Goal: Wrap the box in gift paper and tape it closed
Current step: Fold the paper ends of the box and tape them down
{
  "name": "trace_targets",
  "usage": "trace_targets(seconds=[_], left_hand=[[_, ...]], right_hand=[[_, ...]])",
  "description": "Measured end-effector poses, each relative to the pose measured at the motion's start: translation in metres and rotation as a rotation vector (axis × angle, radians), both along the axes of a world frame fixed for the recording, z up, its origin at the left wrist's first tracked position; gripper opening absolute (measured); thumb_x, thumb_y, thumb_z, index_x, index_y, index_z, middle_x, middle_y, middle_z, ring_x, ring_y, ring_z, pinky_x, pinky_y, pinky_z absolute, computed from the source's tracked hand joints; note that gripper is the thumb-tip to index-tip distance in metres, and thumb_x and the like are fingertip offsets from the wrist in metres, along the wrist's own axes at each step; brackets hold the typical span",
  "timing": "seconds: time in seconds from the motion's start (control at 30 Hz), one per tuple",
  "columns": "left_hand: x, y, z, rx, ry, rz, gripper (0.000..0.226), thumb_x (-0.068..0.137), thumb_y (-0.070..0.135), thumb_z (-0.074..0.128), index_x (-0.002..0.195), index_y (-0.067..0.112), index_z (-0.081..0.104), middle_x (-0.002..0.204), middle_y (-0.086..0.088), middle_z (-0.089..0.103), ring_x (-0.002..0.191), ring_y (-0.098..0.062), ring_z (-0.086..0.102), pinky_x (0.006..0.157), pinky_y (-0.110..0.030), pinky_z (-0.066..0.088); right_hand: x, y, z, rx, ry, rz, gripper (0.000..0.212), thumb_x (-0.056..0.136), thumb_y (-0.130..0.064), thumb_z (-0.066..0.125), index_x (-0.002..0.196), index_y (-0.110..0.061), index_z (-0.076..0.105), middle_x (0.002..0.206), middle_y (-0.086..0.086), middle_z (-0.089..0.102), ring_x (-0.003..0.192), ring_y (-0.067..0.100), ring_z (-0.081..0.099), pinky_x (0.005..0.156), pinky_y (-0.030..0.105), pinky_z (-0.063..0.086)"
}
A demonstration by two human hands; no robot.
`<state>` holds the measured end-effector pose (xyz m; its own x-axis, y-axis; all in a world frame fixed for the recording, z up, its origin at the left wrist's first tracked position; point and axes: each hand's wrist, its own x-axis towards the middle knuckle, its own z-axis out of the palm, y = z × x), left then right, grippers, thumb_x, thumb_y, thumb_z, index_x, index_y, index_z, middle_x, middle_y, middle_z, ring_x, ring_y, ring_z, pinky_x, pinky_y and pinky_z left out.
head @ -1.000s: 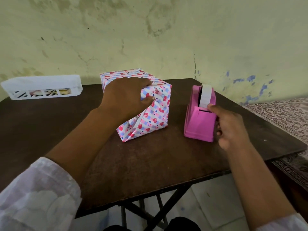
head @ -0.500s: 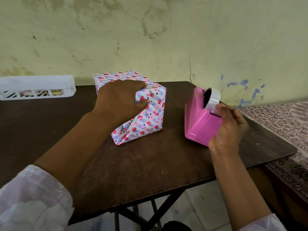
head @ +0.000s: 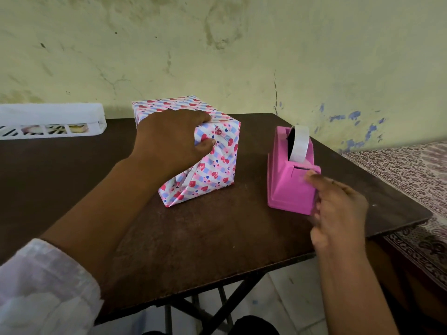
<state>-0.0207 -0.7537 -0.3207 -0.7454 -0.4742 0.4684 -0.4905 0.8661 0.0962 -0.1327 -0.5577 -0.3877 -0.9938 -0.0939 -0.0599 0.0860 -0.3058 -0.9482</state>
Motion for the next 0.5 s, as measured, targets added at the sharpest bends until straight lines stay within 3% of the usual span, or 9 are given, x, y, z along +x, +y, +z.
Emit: trace_targets(seconds=[0.07,0.1,0.17,0.23,0.3,0.4,0.5], left_hand=[[0.000,0.000,-0.001,0.003,0.000,0.000,0.057,0.089,0.058,0.044,0.140,0.034,0.039,0.147,0.005,0.039,0.135,-0.021,0.035,0.108,-0.038,0.029],[0.000,0.000,-0.001,-0.002,0.002,0.000,0.057,0.089,0.058,0.044,0.140,0.034,0.039,0.147,0.005,0.040,0.135,-0.021,0.036,0.107,-0.038,0.030],[0.000,0.000,-0.002,-0.010,0.008,-0.004,0.056,0.089,0.057,0.045,0.140,0.034,0.040,0.147,0.004,0.041,0.134,-0.021,0.036,0.107,-0.038,0.030],[0.000,0.000,-0.002,-0.009,0.014,-0.012,0.056,0.089,0.057,0.045,0.139,0.033,0.041,0.146,0.003,0.041,0.134,-0.022,0.037,0.107,-0.039,0.030],[0.000,0.000,-0.001,-0.003,0.014,-0.017,0.056,0.089,0.056,0.045,0.140,0.032,0.041,0.146,0.002,0.041,0.134,-0.023,0.037,0.107,-0.040,0.030],[0.001,0.001,-0.002,-0.021,0.009,-0.017,0.057,0.089,0.057,0.044,0.140,0.033,0.040,0.147,0.003,0.040,0.135,-0.023,0.036,0.107,-0.039,0.030],[0.000,-0.001,-0.002,-0.035,0.002,-0.017,0.057,0.090,0.058,0.042,0.141,0.033,0.037,0.148,0.004,0.038,0.135,-0.022,0.035,0.106,-0.039,0.030]], right_hand=[[0.000,0.003,-0.003,0.015,-0.051,0.038,0.018,0.076,-0.016,0.074,0.074,-0.015,0.056,0.068,-0.004,0.057,0.059,0.007,0.052,0.038,0.013,0.041],[0.000,0.004,-0.002,0.025,-0.059,0.050,0.017,0.077,-0.016,0.073,0.076,-0.014,0.056,0.065,-0.005,0.055,0.055,0.005,0.049,0.034,0.012,0.035],[0.000,0.005,0.000,0.063,-0.044,0.066,0.016,0.078,-0.016,0.072,0.075,-0.014,0.056,0.065,-0.005,0.056,0.055,0.005,0.049,0.037,0.013,0.036],[0.001,0.004,0.003,0.137,0.022,0.082,0.016,0.081,-0.017,0.069,0.072,-0.015,0.057,0.072,-0.001,0.060,0.066,0.009,0.056,0.053,0.021,0.047],[0.001,0.003,0.001,0.412,0.241,0.004,0.016,0.085,-0.023,0.066,0.070,-0.018,0.060,0.076,0.002,0.064,0.078,0.018,0.062,0.067,0.034,0.052],[0.001,0.004,0.000,0.959,0.699,-0.261,0.018,0.085,-0.027,0.060,0.068,-0.019,0.058,0.075,0.003,0.059,0.081,0.025,0.054,0.070,0.033,0.040],[0.005,0.007,0.008,1.205,0.790,-0.308,0.017,0.086,-0.025,0.056,0.075,-0.013,0.059,0.078,0.004,0.048,0.086,0.026,0.044,0.071,0.035,0.029]])
